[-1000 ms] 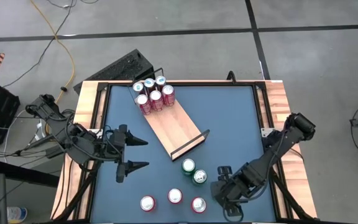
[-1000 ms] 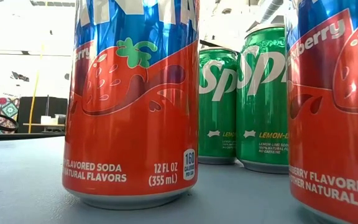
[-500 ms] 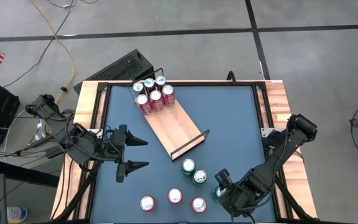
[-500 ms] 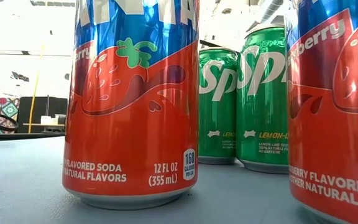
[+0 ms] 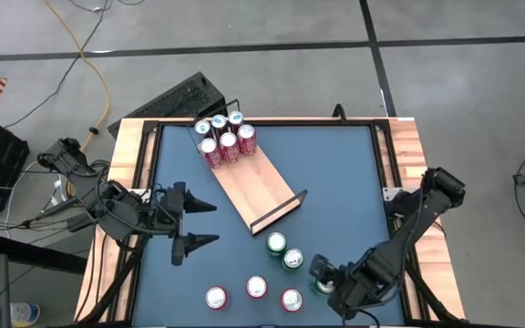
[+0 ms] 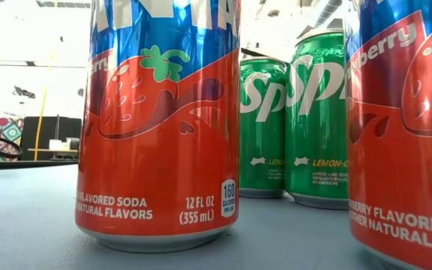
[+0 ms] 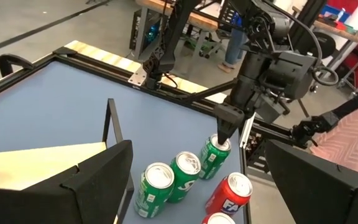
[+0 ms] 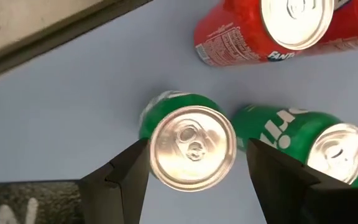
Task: Place canned beverage on shelf
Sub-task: Put the bottom green soda can on the shelf
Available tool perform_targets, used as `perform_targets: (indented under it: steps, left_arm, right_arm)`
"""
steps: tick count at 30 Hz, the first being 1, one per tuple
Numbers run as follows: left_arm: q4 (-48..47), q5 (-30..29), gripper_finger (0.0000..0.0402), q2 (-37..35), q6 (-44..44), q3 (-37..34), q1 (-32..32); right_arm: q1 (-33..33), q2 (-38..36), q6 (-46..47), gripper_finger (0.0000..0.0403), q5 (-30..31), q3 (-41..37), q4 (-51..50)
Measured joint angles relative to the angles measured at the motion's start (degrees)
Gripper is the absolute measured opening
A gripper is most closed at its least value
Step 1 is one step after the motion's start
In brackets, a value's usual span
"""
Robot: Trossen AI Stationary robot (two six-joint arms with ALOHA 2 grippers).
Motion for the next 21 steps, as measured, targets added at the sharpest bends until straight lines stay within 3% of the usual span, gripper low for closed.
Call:
perform_targets:
  steps: [9,21]
  left_arm:
    - [0.0,-0.2,0.0352,0.0,-0.6,0.0,0.0]
    - [0.0,-0.3,0.0352,0.0,-0.4,0.0,0.0]
  right_arm:
    - [-1.6,-0.3,-7.0,0.025,-4.9,-1.6,0.0]
    - [-2.1,0.1,-7.7,0.025,-2.5,-0.3,-0.1]
